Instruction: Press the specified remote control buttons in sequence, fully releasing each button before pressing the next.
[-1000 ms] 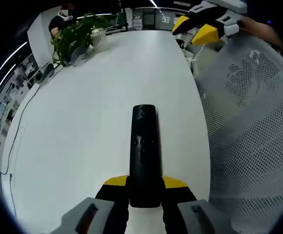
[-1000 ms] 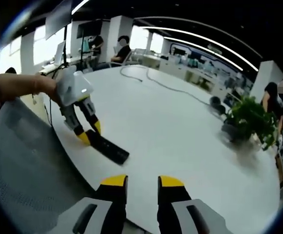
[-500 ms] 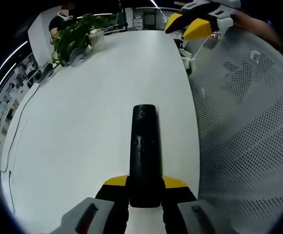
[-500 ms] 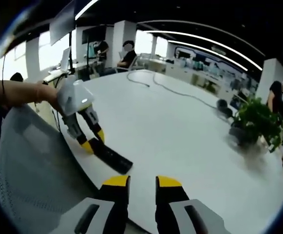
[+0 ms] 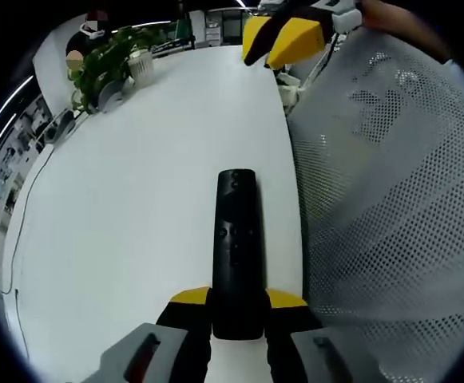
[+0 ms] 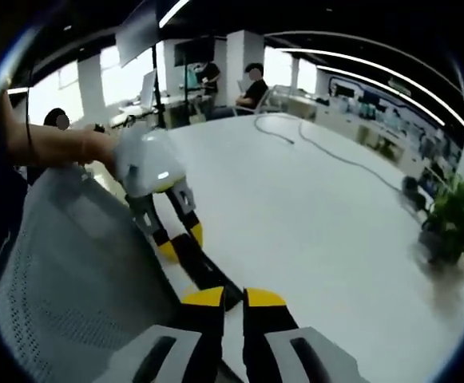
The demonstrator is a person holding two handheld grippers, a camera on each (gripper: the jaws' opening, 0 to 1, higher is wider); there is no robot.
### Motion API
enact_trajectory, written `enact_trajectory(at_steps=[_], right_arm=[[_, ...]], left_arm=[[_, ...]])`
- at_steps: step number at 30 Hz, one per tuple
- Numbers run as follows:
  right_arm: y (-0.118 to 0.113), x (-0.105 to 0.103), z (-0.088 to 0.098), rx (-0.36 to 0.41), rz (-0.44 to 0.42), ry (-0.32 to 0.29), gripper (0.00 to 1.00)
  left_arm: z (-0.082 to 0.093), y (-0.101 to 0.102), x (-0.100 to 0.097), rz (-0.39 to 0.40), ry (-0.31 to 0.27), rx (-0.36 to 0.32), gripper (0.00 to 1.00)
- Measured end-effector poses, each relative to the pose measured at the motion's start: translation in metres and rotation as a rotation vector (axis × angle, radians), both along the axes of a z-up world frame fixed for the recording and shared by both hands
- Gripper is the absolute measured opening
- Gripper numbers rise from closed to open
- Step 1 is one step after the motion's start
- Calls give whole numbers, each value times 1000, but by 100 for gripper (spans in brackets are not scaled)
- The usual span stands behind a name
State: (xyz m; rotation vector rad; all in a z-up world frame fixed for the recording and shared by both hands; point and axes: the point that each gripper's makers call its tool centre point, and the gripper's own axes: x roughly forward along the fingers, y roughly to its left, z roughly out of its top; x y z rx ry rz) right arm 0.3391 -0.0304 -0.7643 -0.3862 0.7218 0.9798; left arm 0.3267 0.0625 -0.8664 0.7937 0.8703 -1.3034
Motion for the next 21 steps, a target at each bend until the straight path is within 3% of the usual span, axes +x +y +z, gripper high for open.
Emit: enact_trajectory(at_steps=[4, 6, 9, 11, 19, 21], right_arm=[[13, -3, -14, -17, 67, 36, 4], [15, -6, -27, -45, 86, 89, 2], [11, -6, -51, -145, 133, 123, 0], [13, -6, -61, -157, 140, 138, 0], [14, -15, -68, -150, 93, 195, 0], [15, -15, -67, -120, 44, 213, 0]], left_arm=[[0, 1, -1, -3, -1, -3, 25], [0, 1, -1, 0, 0, -11, 25], [0, 1, -1, -3, 0, -16, 25], [0, 1, -1, -7, -1, -19, 25], [0, 1, -3, -9, -6, -17, 25], [0, 1, -4, -10, -8, -21, 25]])
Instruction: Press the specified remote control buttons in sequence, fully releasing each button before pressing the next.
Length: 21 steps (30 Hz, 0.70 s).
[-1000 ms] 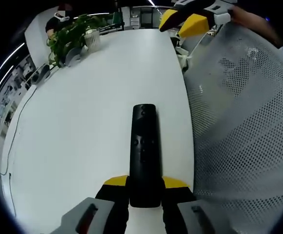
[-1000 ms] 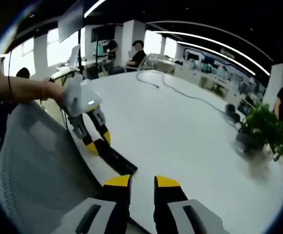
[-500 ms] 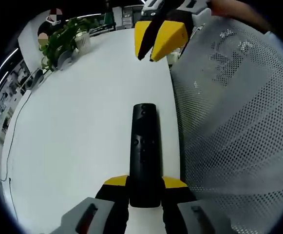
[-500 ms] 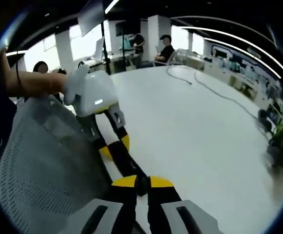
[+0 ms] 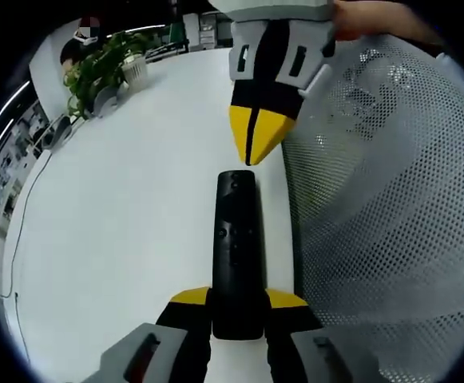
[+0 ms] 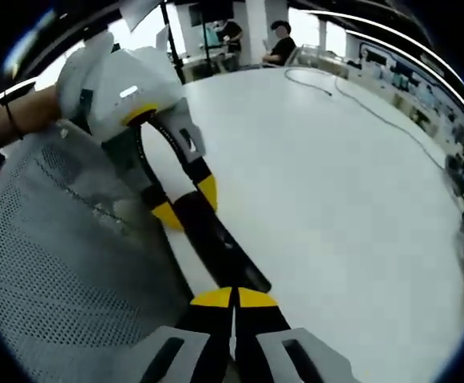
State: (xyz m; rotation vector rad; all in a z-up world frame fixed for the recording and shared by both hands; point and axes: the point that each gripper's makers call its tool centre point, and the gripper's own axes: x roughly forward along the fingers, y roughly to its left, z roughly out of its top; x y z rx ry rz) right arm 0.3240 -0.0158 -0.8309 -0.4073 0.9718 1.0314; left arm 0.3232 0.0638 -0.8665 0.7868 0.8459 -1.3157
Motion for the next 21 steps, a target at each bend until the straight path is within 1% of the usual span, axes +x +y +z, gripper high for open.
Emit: enact_trajectory(at_steps=[1, 2, 3, 4, 5, 6, 7, 9, 10, 11, 12, 14, 16, 18, 21], right_arm=[[1, 0, 1, 24, -38, 13, 0], [2, -2, 1, 37, -53, 25, 0], [2, -2, 1, 43, -40, 26, 0], [2, -2, 0, 41, -33, 20, 0], [0, -1, -1, 23, -20, 10, 0], [-2, 1, -2, 7, -18, -2, 0], [-2, 5, 0, 9, -35, -14, 0], [1, 8, 6, 43, -60, -20, 0], [4, 9, 9, 77, -81, -17, 0], [4, 9, 10, 87, -82, -15, 0], [2, 9, 6, 74, -75, -13, 0], [-5, 8, -3, 19, -59, -9, 0], [-5, 7, -5, 21, -61, -6, 0], [-5, 4, -5, 27, -65, 3, 0], [-8, 4, -9, -10, -48, -12, 0]], left_arm=[[0, 0, 0, 1, 0, -2, 25], [0, 0, 0, 6, 3, -6, 25], [0, 0, 1, 10, 6, -8, 25], [0, 0, 1, 15, 8, -10, 25], [0, 0, 1, 17, 8, -9, 25], [0, 0, 1, 15, 6, -8, 25], [0, 0, 0, 14, 5, -4, 25], [0, 0, 0, -2, 2, 8, 25], [0, 0, 0, -3, 3, 9, 25], [1, 0, 0, -4, 5, 8, 25], [1, 0, 0, -3, 6, 6, 25], [1, 0, 0, -4, 4, 5, 25], [1, 0, -1, -9, 1, 13, 25], [1, 0, 0, -8, 11, 21, 25], [1, 0, -1, -17, 16, 51, 25]])
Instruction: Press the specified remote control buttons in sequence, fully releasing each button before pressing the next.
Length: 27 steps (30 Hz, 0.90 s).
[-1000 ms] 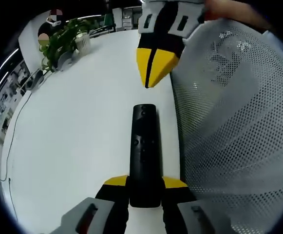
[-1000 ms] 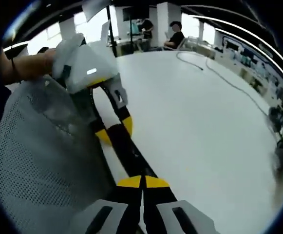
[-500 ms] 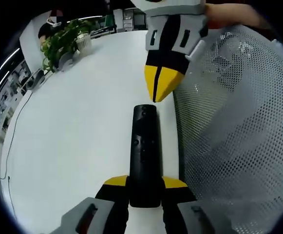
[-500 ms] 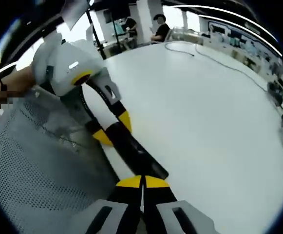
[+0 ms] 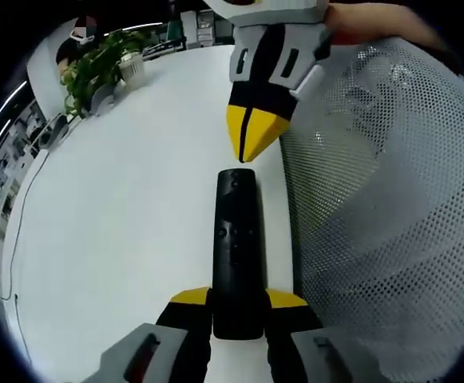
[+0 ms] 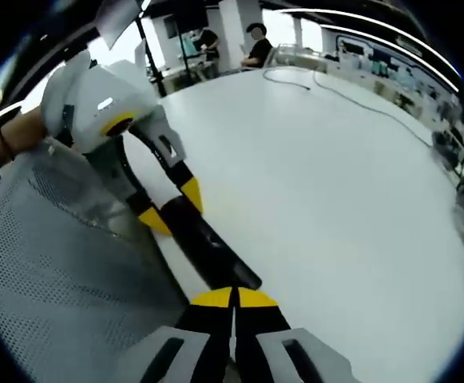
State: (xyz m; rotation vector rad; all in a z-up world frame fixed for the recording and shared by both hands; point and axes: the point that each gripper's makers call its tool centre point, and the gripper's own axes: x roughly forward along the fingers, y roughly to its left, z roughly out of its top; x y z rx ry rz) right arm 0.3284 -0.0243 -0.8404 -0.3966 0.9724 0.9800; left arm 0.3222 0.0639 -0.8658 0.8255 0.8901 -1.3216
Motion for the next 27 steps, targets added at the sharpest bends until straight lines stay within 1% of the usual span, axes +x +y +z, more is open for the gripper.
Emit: enact_trajectory(at_steps=[2, 5, 8, 10, 12, 15, 17, 19, 22, 25, 27], right_arm=[[0, 0, 1, 0, 4, 4, 0], [2, 2, 3, 4, 14, -10, 0], [2, 5, 4, -18, 34, -37, 0], [3, 7, 6, -24, 58, -63, 0], [4, 8, 6, -26, 80, -70, 0], [5, 14, 6, -8, 62, -56, 0], [7, 14, 10, -1, 76, -79, 0], [6, 12, 9, -10, 82, -84, 0], [3, 10, 6, -31, 103, -81, 0], [-2, 8, 3, -81, 153, -99, 0], [-1, 4, -2, -101, 177, -88, 0]], left_arm=[[0, 0, 0, 1, -1, 15, 25], [0, 1, 0, 7, -6, 16, 25], [1, 2, 0, 6, -4, 1, 25], [1, 1, 0, 4, 1, 4, 25], [1, 1, 0, -3, 2, 11, 25], [1, 2, -1, -6, -3, -15, 25], [1, 3, 0, -9, 2, -33, 25], [1, 2, -1, -29, 5, -25, 25], [1, 3, -1, -26, 3, -24, 25], [1, 4, -1, -14, 6, -41, 25], [1, 3, -1, -16, 4, -46, 25]])
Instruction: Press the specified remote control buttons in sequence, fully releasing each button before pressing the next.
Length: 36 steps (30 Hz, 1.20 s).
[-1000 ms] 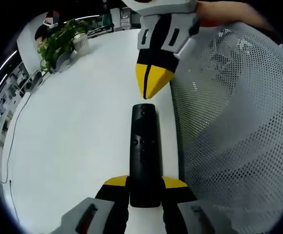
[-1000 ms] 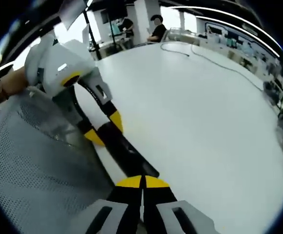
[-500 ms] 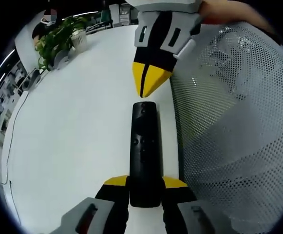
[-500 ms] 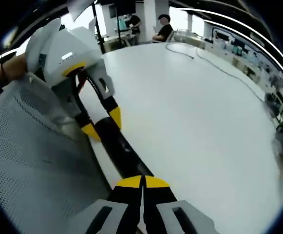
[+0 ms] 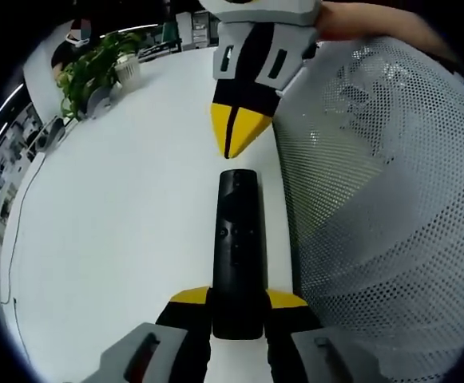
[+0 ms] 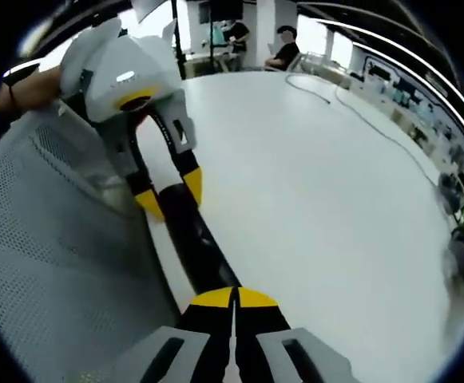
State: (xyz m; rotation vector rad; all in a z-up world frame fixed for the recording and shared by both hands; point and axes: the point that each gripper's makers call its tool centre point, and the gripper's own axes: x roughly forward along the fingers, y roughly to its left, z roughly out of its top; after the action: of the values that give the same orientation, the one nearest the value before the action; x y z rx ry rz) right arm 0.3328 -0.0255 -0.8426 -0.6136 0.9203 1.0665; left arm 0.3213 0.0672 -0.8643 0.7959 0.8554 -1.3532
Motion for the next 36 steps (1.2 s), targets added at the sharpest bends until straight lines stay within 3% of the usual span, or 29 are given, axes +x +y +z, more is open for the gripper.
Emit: enact_trajectory(at_steps=[5, 10, 13, 17, 23, 25, 26, 29, 32, 36], right_arm=[[3, -9, -7, -54, 88, -13, 0], [3, -7, -10, -73, 109, -32, 0], [3, -7, -11, -108, 177, -79, 0], [2, -4, -11, -95, 153, -67, 0], [4, -2, -12, -143, 195, -93, 0], [3, -2, -13, -180, 237, -97, 0], [4, -1, -13, -223, 305, -99, 0], [4, -2, -14, -274, 314, -26, 0], [5, -1, -15, -309, 236, 63, 0], [6, 1, -16, -354, 183, 89, 0]], left_arm=[[0, 0, 0, -7, -4, -6, 25], [0, -1, 0, -3, -5, -5, 25], [0, -2, 0, -1, 0, 7, 25], [0, -2, 0, -5, -5, 27, 25], [-1, -3, 0, -23, -4, 69, 25], [-1, -2, 0, -23, -4, 72, 25], [-1, -1, 0, -25, -2, 67, 25], [-1, -1, 0, -38, 3, 58, 25], [-1, -1, 0, -41, 0, 54, 25], [-1, 0, 0, -52, -2, 28, 25]])
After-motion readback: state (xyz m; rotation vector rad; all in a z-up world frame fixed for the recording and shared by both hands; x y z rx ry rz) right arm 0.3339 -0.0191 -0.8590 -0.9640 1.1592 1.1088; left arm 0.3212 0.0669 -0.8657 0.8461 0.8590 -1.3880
